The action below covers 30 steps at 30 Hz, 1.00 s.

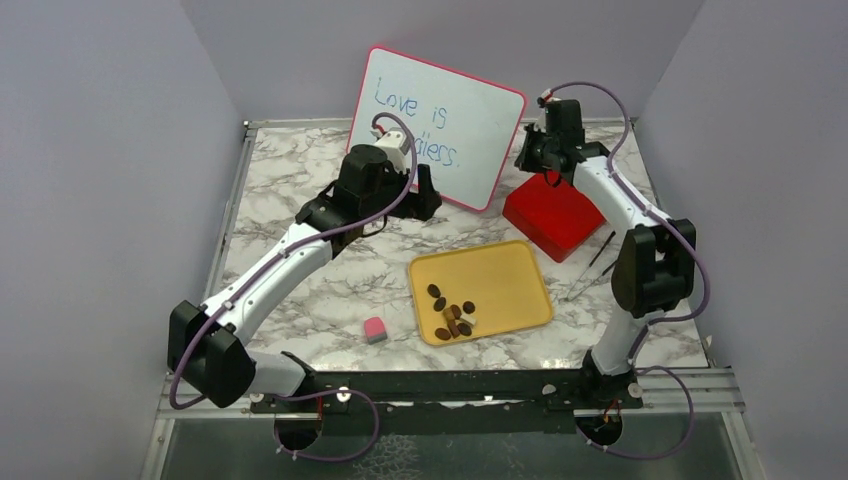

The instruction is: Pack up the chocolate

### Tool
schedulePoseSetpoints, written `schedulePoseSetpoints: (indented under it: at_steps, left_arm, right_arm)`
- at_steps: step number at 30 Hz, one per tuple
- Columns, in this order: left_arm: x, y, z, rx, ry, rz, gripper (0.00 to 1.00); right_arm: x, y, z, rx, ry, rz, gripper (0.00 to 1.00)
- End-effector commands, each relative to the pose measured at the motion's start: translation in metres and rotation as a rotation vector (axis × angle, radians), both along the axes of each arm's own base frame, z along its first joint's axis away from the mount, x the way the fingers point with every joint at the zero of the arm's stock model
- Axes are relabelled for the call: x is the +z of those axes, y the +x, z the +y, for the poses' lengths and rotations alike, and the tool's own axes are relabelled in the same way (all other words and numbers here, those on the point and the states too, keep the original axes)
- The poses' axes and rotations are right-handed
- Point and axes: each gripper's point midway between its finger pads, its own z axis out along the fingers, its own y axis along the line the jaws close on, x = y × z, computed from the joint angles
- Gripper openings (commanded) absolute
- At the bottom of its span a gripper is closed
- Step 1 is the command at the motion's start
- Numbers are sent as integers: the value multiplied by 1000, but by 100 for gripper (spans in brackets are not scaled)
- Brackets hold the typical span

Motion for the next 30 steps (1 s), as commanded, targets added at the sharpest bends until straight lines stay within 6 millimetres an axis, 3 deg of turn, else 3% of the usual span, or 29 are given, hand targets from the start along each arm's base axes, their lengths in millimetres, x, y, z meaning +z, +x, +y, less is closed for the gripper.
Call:
schedulePoseSetpoints:
  at_steps: [1, 5, 11, 17, 19, 20, 23, 25, 30]
  left_arm:
    - [-7, -12, 19, 5, 63, -38, 92]
    - [-22, -19, 28, 11, 99, -30, 99]
    - [-33, -28, 35, 2, 125, -24, 99]
    - [-33, -35, 38, -9, 126, -31, 99]
    - [-35, -35, 39, -7, 131, -31, 99]
    - [-36, -36, 38, -9, 134, -29, 99]
    - [-36, -37, 35, -18, 140, -30, 99]
    - [-38, -38, 34, -19, 146, -29, 99]
    - [-37, -39, 34, -19, 143, -31, 99]
  right_arm:
    - [26, 29, -58, -155, -247, -156, 1]
    - [34, 58, -95, -240, -285, -251, 1]
    - [11, 96, -131, -278, -281, -230, 1]
    - [-30, 119, -152, -303, -286, -158, 1]
    - [-52, 121, -155, -311, -299, -121, 1]
    - [-63, 121, -168, -325, -297, -92, 1]
    - [-93, 115, -172, -326, -301, 4, 1]
    - [-90, 112, -174, -339, -303, -6, 1]
    - [-46, 118, -172, -339, -291, -94, 1]
